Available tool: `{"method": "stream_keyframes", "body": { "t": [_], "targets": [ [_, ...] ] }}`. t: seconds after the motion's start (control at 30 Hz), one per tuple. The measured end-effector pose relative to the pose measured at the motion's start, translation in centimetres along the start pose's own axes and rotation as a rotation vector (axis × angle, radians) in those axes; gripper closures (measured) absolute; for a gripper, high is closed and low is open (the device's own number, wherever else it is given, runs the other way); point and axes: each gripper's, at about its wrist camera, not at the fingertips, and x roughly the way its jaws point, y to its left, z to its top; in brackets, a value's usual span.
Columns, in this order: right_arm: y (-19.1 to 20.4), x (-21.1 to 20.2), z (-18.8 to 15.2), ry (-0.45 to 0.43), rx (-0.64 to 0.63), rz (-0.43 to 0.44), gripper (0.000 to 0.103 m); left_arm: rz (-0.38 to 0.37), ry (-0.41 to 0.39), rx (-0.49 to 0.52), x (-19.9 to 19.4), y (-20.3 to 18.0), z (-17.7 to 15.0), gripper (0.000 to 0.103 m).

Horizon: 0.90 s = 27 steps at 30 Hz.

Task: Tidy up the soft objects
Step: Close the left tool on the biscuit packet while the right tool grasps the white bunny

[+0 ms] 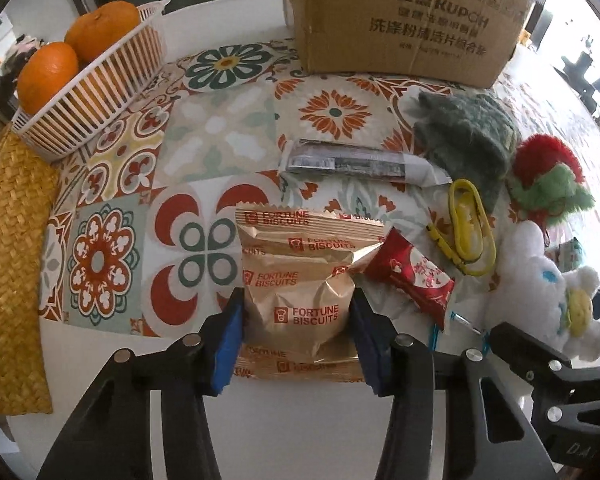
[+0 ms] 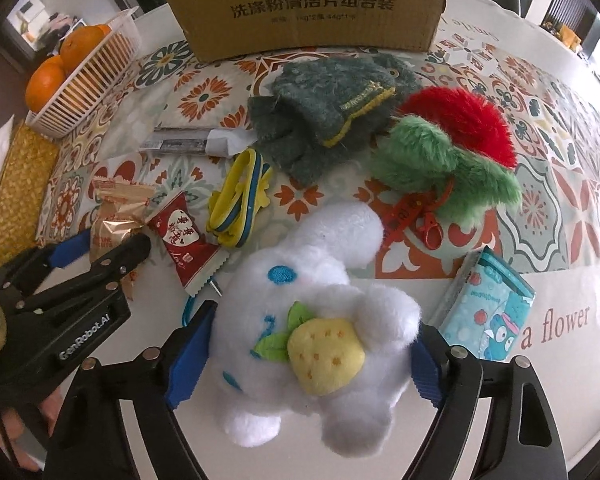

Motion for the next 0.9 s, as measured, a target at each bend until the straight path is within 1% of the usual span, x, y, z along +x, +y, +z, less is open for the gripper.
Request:
{"method": "stream_keyframes", "body": {
  "t": [0.13,0.37,0.43,0.47,0.57,0.73,0.9],
  "targets": [
    [-0.3,-0.2,-0.2,-0.007,0.007,0.015,0.02,-0.009,-0.004,0.008,-0.3,-0.2,-0.3,0.056],
    [-1.0,-1.1,-0.9,-0.024,0.027,0.043,0.021,-0.015,-0.043,0.002,-2.3,-0.2,-1.3,0.056],
    [-1.1,-1.6,-1.0,-0.042,0.023,0.049,0.021,-0.013,-0.054,0.002,-3.1,-0.3,-1.6,0.056],
    [-1.1,-1.9,-1.1,-0.06,0.021,0.033,0.021,-0.015,-0.056,0.0,-3.3,-0.3,-1.7,0.056],
    [-1.1,-2.9,-1.3,-0.084,0.015,0.043,0.021,-0.032,-0.071,-0.007,-4.4,-0.5,-2.0,0.056],
    [-1.4,-4.8,-1.7,-0.124,0.018,0.054,0.021,-0.044,-0.116,-0.01,-6.5,-0.8,-2.3,0.056],
    [-1.3,-6.9,-1.6,-0.168,0.029,0.069,0.021,-0.053,-0.168,-0.004,-8.6,-1.3,-1.9,0.056]
  ]
}}
